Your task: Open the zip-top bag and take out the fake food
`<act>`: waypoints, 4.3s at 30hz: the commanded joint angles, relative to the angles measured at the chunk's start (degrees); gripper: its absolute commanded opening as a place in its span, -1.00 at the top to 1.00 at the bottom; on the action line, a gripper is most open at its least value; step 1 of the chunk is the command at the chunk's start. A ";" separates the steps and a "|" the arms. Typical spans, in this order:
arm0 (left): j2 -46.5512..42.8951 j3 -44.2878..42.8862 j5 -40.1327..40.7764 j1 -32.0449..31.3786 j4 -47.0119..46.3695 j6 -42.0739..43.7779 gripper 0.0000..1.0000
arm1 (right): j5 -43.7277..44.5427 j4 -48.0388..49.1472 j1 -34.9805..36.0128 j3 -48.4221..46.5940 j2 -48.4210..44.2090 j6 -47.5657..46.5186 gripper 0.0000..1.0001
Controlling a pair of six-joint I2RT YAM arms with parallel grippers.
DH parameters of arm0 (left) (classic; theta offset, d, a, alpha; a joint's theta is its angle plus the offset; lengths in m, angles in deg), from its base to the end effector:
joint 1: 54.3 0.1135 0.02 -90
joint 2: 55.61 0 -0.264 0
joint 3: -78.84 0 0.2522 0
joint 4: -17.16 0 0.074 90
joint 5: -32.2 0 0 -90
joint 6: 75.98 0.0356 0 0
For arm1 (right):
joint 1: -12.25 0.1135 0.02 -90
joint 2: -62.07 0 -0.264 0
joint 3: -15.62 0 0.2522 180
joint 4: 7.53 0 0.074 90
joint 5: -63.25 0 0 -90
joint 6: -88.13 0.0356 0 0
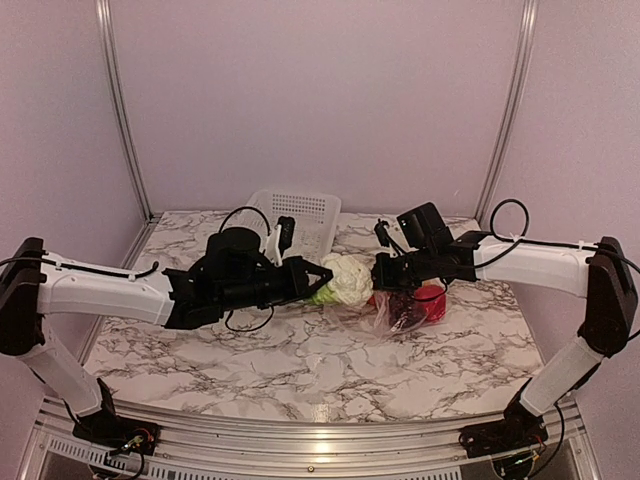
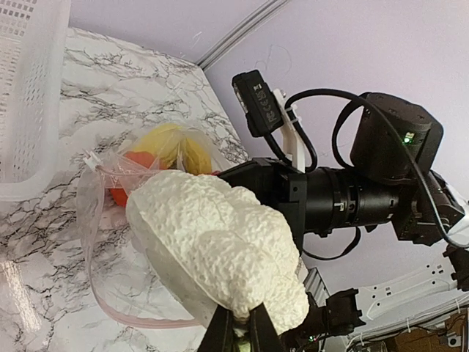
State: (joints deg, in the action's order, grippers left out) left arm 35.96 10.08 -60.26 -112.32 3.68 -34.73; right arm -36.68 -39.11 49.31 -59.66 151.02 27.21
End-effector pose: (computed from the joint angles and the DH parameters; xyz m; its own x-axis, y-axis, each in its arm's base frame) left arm 0.1935 -0.3128 0.2619 -0.7106 -0.2801 -0.6454 0.5090 0.4286 -0.7465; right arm 0.2652 0.2080 0.2404 -0.8309 -0.0276 -0.5557 -0.3280 0.8310 0.4492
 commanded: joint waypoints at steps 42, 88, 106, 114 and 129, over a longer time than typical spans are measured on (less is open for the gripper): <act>45.74 -62.31 19.94 28.19 40.40 27.80 1.00 | -12.29 2.91 -0.45 -1.38 -0.56 -1.55 1.00; -21.16 16.48 2.92 9.48 16.60 4.27 -0.71 | -14.81 12.56 14.97 -3.82 -0.32 2.15 0.83; -26.02 16.27 8.38 0.08 21.08 7.71 -0.58 | -16.02 -5.59 -16.79 2.48 -14.82 -9.86 -0.36; -19.90 15.89 8.35 -6.78 17.02 10.44 -0.33 | -18.93 -5.10 -22.70 0.69 -3.98 -13.45 -0.30; -2.29 9.15 10.39 -8.60 8.07 10.94 0.08 | -30.65 -2.13 -22.29 2.81 7.48 -16.25 0.38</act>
State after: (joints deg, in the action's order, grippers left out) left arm 29.86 21.53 -51.52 -121.26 15.90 -23.87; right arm -63.11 -42.33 26.71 -57.87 158.39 11.47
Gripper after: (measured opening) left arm 0.467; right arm 0.409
